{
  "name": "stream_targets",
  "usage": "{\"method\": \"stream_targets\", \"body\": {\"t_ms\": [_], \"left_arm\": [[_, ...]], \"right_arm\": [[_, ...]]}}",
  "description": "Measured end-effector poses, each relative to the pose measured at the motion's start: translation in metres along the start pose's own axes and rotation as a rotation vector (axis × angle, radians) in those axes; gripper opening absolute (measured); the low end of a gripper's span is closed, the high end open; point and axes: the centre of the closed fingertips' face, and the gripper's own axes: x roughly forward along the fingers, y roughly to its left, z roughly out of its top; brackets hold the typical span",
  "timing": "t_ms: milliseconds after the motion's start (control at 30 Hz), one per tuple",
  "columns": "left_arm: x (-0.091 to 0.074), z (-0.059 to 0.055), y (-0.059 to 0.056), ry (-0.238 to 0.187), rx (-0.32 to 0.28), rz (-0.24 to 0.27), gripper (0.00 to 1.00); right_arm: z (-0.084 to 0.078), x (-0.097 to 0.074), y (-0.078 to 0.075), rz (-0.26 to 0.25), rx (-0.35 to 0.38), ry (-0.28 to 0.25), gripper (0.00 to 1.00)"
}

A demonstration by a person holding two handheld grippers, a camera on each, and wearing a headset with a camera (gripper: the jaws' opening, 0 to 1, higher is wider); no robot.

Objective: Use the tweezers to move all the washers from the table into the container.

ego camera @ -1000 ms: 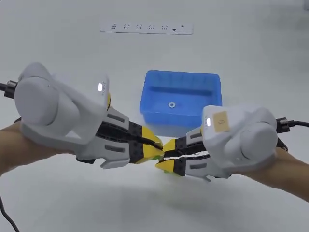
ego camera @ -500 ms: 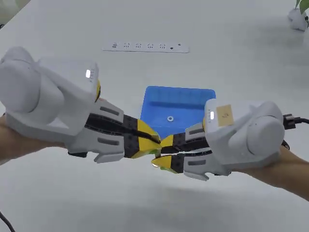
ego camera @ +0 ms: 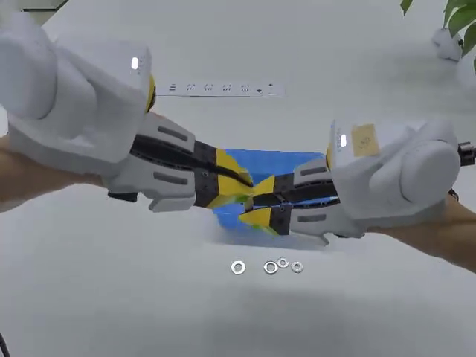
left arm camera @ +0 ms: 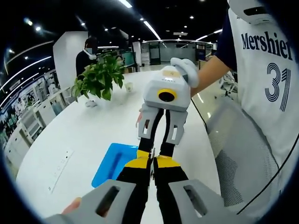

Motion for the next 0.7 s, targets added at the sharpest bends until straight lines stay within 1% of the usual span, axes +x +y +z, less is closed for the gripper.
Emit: {"method": "stream_targets", "body": {"t_ms": [100, 133, 200, 233, 367, 467, 533, 600, 700], "left_arm": [[0.008, 0.002, 0.013, -0.009, 0.012, -0.003, 0.06], [0.009, 0.002, 0.015, -0.009, 0.012, -0.004, 0.06], [0.014, 0.000, 0.023, -0.004, 0.016, -0.011, 0.06], [0.018, -0.005, 0.031, 0.002, 0.021, -0.017, 0.06], [0.027, -0.011, 0.045, 0.012, 0.027, -0.026, 0.06], [0.035, -0.018, 0.059, 0.010, 0.025, -0.023, 0.06], [0.040, -0.023, 0.065, 0.015, 0.021, -0.021, 0.06], [0.047, -0.035, 0.071, 0.032, 0.014, -0.028, 0.06], [0.055, -0.046, 0.074, 0.045, 0.006, -0.041, 0.06]], "right_arm": [[-0.005, -0.003, -0.016, -0.022, 0.001, 0.002, 0.10], [-0.006, -0.003, -0.018, -0.024, 0.000, 0.003, 0.10], [-0.011, -0.002, -0.025, -0.030, 0.005, 0.005, 0.10], [-0.014, 0.000, -0.029, -0.036, 0.009, 0.007, 0.10], [-0.025, 0.004, -0.044, -0.056, 0.025, 0.013, 0.10], [-0.036, 0.009, -0.058, -0.075, 0.054, 0.015, 0.10], [-0.043, 0.011, -0.064, -0.081, 0.062, 0.022, 0.10], [-0.052, 0.016, -0.067, -0.080, 0.077, 0.034, 0.10], [-0.064, 0.022, -0.068, -0.066, 0.104, 0.050, 0.11]]}}
